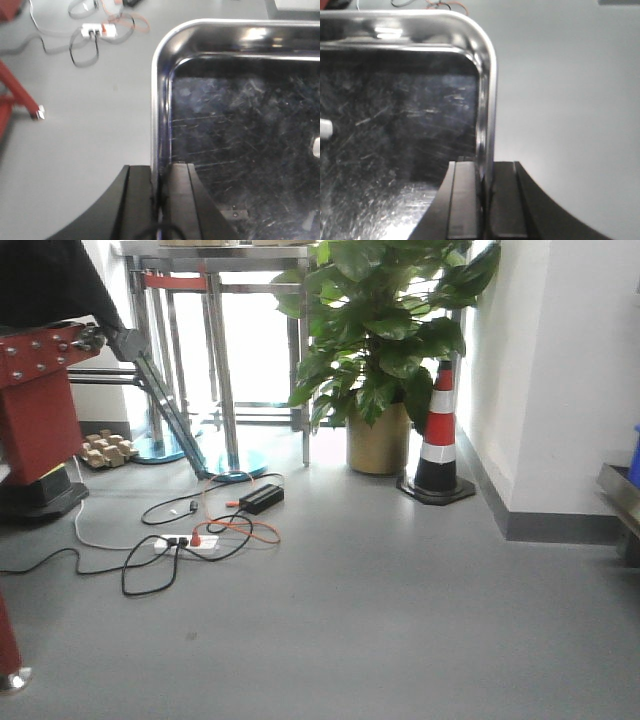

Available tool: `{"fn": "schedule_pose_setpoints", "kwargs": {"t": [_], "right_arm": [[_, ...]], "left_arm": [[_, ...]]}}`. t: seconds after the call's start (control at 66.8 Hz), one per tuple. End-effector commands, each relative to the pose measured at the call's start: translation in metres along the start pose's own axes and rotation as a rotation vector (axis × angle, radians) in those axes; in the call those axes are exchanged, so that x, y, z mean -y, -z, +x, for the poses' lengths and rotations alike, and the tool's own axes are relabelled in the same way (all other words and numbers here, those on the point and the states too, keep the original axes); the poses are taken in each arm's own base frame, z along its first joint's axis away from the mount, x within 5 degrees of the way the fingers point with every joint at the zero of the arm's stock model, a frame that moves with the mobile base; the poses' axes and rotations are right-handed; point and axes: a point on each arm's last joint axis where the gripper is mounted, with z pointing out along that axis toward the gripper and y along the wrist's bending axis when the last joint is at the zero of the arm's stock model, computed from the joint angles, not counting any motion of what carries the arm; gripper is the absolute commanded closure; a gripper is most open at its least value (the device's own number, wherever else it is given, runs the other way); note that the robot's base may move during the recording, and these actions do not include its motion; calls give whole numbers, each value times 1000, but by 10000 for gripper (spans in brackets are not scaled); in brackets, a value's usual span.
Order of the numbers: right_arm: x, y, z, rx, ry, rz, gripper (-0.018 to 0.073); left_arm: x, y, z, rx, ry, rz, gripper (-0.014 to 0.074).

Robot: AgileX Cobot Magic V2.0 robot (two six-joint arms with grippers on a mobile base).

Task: Stack silver trays without gaps
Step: 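Hold the tray in both grippers while the base drives to another rack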

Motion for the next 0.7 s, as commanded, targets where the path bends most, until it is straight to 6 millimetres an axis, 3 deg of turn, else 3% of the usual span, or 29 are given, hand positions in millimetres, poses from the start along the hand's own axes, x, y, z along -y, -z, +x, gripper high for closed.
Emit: {"fn": "schedule_pose_setpoints", "kwargs": {"t": [0.0,0.689], "right_arm": [[-16,4,-6,72,-11,-166,577],[-30,9,-16,178,-14,-331,577]], "left_arm": [[13,4,-7,80,-30,106,612],[8,5,-16,187,-87,42,612]]}}
